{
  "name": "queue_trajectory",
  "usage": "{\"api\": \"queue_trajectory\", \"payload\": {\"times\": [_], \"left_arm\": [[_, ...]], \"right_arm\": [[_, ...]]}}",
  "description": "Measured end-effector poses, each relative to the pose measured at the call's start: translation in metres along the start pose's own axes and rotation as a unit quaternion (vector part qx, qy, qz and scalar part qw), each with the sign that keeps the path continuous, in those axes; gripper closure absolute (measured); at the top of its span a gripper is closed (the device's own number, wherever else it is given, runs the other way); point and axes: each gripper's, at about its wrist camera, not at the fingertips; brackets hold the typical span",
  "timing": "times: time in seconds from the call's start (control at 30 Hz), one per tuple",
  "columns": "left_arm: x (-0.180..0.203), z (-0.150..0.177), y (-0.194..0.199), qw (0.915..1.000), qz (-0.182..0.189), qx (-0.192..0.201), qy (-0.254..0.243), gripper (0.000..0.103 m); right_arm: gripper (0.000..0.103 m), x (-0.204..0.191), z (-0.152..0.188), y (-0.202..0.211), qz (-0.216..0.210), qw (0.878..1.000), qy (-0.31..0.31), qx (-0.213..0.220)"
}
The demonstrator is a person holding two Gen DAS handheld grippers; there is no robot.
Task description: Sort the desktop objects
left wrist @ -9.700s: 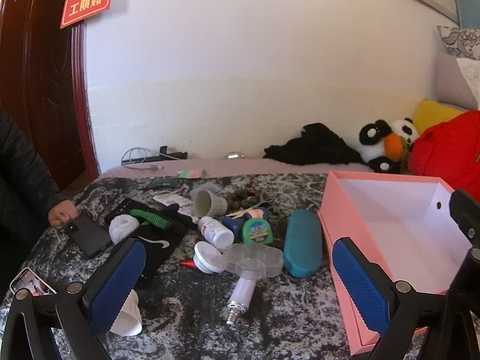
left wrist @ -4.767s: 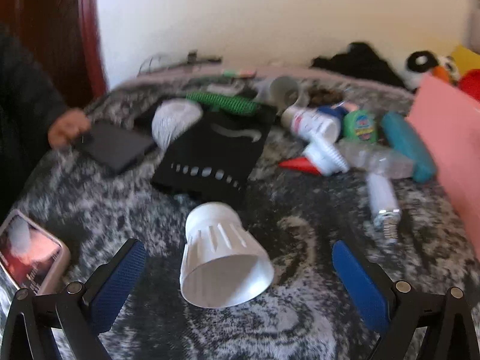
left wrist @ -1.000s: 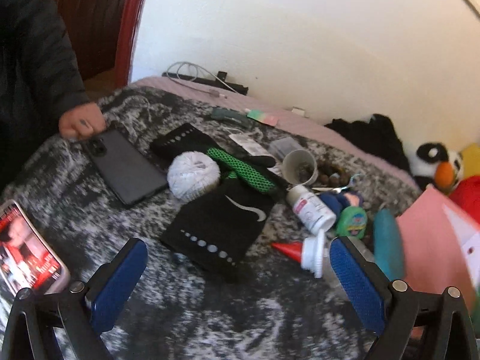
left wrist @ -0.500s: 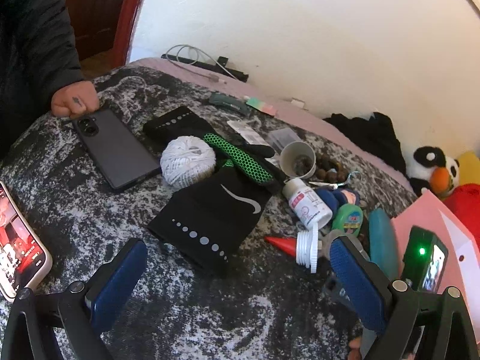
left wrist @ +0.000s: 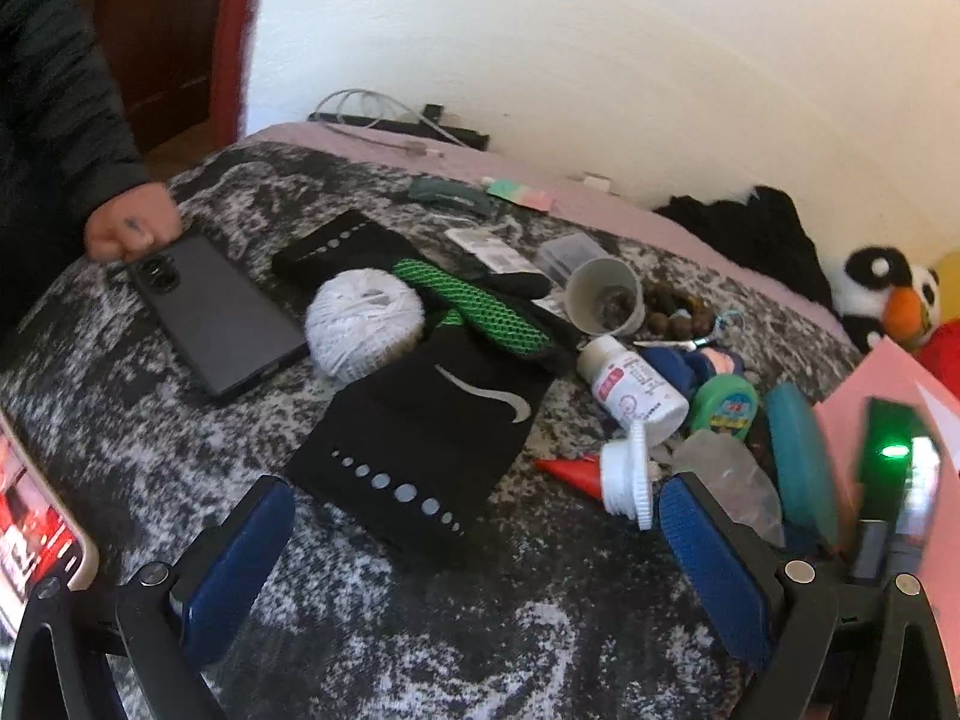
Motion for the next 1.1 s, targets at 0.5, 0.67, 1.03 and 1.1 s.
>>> {"api": "queue_trajectory", "payload": {"times": [0.5, 0.67, 1.03, 1.1], "left_arm": [[0.095, 0.013, -0.083, 0.9842, 0.143, -0.05, -0.091, 0.023], [0.093, 0.007, -0.099, 0.9907, 0.06, -0.03, -0.118, 0.061], [0.093, 0.009, -0.119, 0.9898, 0.094, -0.05, -0.094, 0.003], [0.091, 0.009, -0.12, 0.9908, 0.094, -0.044, -0.087, 0.004]], "right_arm": [[0.001, 0.012, -0.018, 0.114, -0.048, 0.991, -0.01, 0.127], [0.001, 0.007, -0.023, 0.122, -0.044, 0.989, 0.012, 0.139], [0.001, 0.009, -0.025, 0.12, -0.051, 0.989, 0.004, 0.14], [0.001, 0.01, -0.024, 0.121, -0.052, 0.989, 0.003, 0.141]]}}
Point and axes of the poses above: each gripper's, at about its wrist camera, not at the fingertips, and y roughly against the way its jaws point, x to its right, z to its underside, and after that the axes turned 9 degrees about -z, right-handed
